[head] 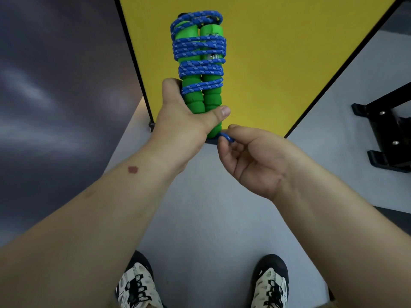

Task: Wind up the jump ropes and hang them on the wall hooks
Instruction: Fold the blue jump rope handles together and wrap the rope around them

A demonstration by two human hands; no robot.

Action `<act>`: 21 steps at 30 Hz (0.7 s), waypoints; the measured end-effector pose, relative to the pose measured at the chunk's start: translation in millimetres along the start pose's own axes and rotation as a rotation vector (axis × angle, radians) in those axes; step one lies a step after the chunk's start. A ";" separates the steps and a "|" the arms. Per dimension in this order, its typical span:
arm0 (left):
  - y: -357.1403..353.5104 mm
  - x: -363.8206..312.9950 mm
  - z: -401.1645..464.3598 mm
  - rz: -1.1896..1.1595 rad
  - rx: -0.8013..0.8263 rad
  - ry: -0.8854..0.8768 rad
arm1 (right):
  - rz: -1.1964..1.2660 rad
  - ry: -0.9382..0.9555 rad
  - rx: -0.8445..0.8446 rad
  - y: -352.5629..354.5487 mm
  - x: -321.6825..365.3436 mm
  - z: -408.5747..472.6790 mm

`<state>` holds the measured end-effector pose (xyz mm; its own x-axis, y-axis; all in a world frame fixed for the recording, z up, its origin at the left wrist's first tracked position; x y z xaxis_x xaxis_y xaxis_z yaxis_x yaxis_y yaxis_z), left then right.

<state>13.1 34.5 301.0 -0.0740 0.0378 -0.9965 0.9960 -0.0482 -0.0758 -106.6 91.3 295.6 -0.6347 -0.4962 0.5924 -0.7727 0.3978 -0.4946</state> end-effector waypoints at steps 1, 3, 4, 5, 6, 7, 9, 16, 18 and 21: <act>0.5 0.6 -0.4 0.008 -0.011 -0.015 | 0.014 -0.025 0.018 -1.6 -1.0 -1.0; 2.7 2.9 0.0 0.002 -0.049 -0.022 | -0.057 -0.033 0.057 -2.1 -2.1 -1.2; 4.2 3.6 0.2 -0.013 -0.070 -0.015 | -0.132 -0.020 0.071 -2.3 -2.1 -1.6; 5.3 4.2 0.6 -0.030 -0.087 -0.004 | -0.207 -0.002 0.074 -2.8 -1.8 -2.3; 6.0 4.0 1.0 -0.046 -0.096 0.008 | -0.258 0.017 0.072 -3.5 -0.9 -2.7; 6.0 4.0 1.4 -0.058 -0.095 0.018 | -0.273 0.032 0.060 -4.4 0.6 -3.1; 4.4 2.0 0.4 -0.084 -0.079 0.028 | -0.188 0.045 0.016 -5.1 5.7 -3.5; -1.1 -2.2 -2.7 -0.064 -0.028 0.031 | 0.112 0.021 -0.019 -7.4 16.1 0.0; -1.2 -0.6 -2.7 -0.018 -0.008 0.087 | 0.056 0.068 -0.046 -5.6 21.5 1.7; -4.2 3.1 -4.1 -0.005 0.052 0.198 | -0.056 0.130 -0.058 -3.3 30.6 4.7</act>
<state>8.9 38.9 298.4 -0.0618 0.2338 -0.9703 0.9913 -0.0991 -0.0870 -123.4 71.1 312.3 -0.5837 -0.4164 0.6971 -0.8037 0.4185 -0.4230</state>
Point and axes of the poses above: each hand's wrist, its own z-axis towards the middle knuckle, its own y-axis out of the back of the hand, x = y × z, the point moved 4 cm from there along z, towards the middle knuckle, and after that the axes turned 3 degrees about -z, right-handed, at the moved point
